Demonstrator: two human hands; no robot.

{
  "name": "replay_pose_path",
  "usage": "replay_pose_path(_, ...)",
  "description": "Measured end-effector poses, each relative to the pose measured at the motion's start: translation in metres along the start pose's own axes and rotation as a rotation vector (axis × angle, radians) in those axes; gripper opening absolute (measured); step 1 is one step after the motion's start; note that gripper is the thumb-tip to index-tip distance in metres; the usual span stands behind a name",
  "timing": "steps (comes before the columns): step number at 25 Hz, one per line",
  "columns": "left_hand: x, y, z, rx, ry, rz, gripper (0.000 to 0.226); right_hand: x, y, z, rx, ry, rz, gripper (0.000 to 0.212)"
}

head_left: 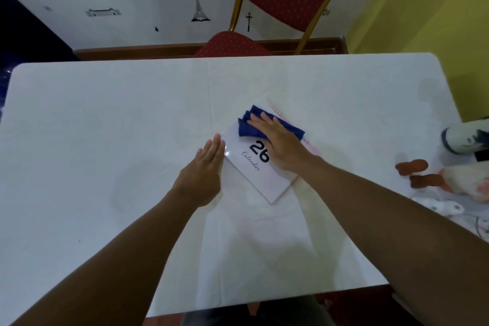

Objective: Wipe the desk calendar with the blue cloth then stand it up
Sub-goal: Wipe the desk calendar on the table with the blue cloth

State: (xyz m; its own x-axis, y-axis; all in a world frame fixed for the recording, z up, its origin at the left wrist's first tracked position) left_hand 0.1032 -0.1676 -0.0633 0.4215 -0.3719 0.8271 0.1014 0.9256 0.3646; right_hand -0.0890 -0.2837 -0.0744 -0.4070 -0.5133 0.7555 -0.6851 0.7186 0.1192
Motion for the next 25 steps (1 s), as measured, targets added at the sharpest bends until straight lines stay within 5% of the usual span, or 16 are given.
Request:
replay_pose_path(5,-0.010,0.006,-0.003,-0.005,-0.139,0.083,0.073,-0.025,0.057,-0.018,0.093,0.054,0.054,0.066)
replay_pose_path(11,-0.013,0.006,-0.012,-0.011,-0.217,0.083,0.079,-0.021,0.120,-0.015,0.275,0.085,-0.115,0.062)
replay_pose_path(18,-0.023,0.000,-0.014,0.018,-0.249,0.101,0.066,0.003,0.015,0.005,-0.006,-0.015,-0.013,0.061)
replay_pose_path(25,-0.025,-0.001,-0.015,0.033,-0.270,0.099,0.066,-0.038,0.089,-0.018,0.140,0.067,0.032,0.069)
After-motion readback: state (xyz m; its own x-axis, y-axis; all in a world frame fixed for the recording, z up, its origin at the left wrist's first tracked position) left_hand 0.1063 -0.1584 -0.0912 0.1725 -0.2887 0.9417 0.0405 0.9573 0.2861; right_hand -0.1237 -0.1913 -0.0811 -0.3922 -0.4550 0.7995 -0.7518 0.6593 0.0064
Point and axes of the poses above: each hand's wrist, its own y-axis away from the middle knuckle, its own x-axis out of the back of the hand, z = x × y, the point moved 4 cm from there along -y, towards the middle knuckle, and after that the axes turned 5 degrees about x, right-handed, at the moved point
